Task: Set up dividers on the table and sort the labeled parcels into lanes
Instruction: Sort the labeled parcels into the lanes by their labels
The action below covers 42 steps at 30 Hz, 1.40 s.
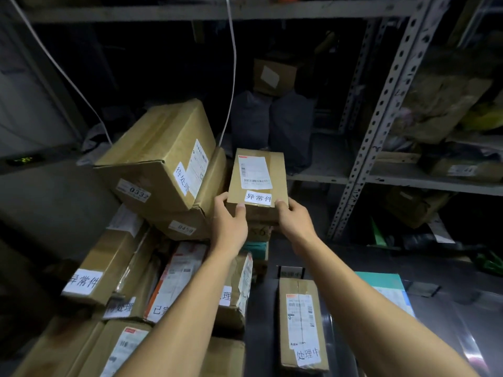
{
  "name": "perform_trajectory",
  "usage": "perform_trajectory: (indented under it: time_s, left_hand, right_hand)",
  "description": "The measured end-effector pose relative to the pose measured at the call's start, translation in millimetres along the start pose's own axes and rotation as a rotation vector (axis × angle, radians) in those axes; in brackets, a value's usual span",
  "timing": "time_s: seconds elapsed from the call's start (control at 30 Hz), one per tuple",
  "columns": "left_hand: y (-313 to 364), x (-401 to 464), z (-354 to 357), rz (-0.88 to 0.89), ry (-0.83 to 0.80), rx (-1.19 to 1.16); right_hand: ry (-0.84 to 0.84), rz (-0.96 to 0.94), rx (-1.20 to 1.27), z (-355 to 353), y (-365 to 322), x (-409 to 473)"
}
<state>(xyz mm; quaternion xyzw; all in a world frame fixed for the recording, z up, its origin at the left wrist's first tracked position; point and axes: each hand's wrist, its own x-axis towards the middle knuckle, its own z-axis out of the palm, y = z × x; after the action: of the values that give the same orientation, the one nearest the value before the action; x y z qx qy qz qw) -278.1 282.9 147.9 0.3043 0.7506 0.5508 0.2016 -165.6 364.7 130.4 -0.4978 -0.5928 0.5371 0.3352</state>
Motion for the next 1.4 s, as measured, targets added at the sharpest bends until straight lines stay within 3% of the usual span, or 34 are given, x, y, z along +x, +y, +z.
perform_trajectory:
  time_s: [0.2,0.5,0.7,0.93,1.23,1.4]
  left_hand:
    - [3.1,-56.4,6.1,0.087,-0.036,-0.052]
    - [-21.4,-191.1,67.4,0.028,-0.423,-0.066]
    - [-22.1,-260.3,104.7,0.016,-0.582,-0.086]
    - [-2.4,-330.9,177.2,0.004,-0.591,-0.008]
    - [52.9,-419.8,337.4,-0.022,-0.592,0.059]
    - [62.9,-453.9,407.8,-0.072,-0.601,0.175]
  right_hand:
    - [0.117,-0.046,0.008,-55.2,15.9,-58.5]
    - [0.312,0.122,0.057,-179.3,85.3,-183.2]
    - [0.335,0.131,0.076,-243.5,118.4,-236.6]
    - [0.284,0.193,0.072,-337.4,157.7,-260.8]
    - [0.409,0.167,0.003,-526.8,206.8,-240.6]
    - [0.377,0.241,-0.075,-594.7,240.4,-232.6]
